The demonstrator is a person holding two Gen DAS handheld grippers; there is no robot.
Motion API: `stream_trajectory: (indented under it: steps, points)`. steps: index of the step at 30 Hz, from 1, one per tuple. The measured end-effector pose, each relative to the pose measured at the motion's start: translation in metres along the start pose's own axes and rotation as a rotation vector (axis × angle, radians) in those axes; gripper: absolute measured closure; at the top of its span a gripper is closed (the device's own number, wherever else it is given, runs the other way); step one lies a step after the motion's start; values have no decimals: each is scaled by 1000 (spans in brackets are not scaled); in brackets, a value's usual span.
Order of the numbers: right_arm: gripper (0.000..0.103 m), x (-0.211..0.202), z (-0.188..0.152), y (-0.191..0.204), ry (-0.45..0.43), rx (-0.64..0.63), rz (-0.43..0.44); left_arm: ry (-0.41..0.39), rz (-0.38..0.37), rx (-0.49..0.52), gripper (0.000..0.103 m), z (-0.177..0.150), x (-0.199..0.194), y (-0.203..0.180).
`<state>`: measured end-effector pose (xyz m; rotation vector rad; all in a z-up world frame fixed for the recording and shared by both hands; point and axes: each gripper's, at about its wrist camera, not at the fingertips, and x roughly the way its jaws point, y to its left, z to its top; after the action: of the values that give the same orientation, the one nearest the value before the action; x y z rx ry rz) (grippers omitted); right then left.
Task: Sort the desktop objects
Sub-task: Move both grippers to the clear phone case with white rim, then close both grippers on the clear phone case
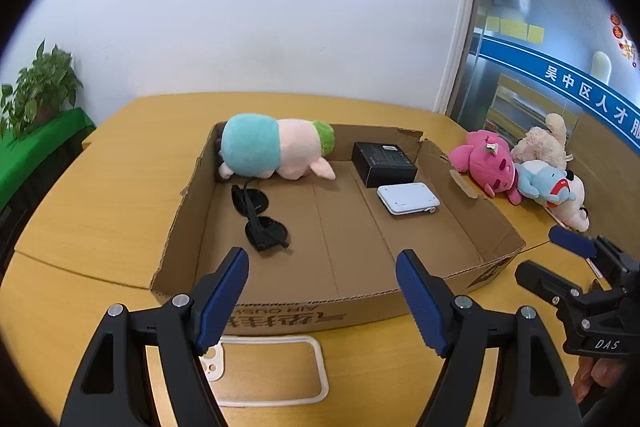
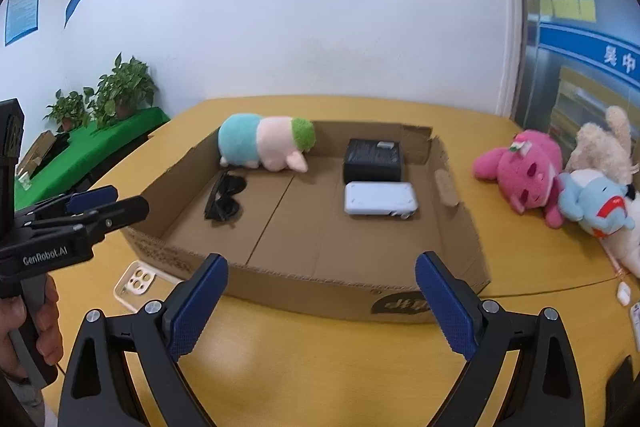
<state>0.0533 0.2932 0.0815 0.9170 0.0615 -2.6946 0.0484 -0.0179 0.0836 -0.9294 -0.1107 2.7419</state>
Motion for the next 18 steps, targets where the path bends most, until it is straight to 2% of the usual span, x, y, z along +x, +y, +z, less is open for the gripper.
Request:
stream_trajectory:
  steps: [3,6,9,14,16,17,18]
  points:
    - [7,14,-12,14,64,-9,86,27,0,-18,27,-9,0,19]
    - [7,42,-27,38,161,-13,247,88,3,-40,27,-25,3,45]
    - [10,75,-44,59,263,16,338,149,5,-69,27,-40,8,71]
    - [24,122,-62,83,355,37,339,230,22,-131,27,-63,23,111]
    - [28,133,-66,90,371,25,311,262,31,-137,29,-70,32,122]
    - [30,134,-66,95,350,1,292,277,36,-138,29,-74,36,125]
    - [33,136,-66,99,354,-12,284,297,42,-142,33,-78,42,128]
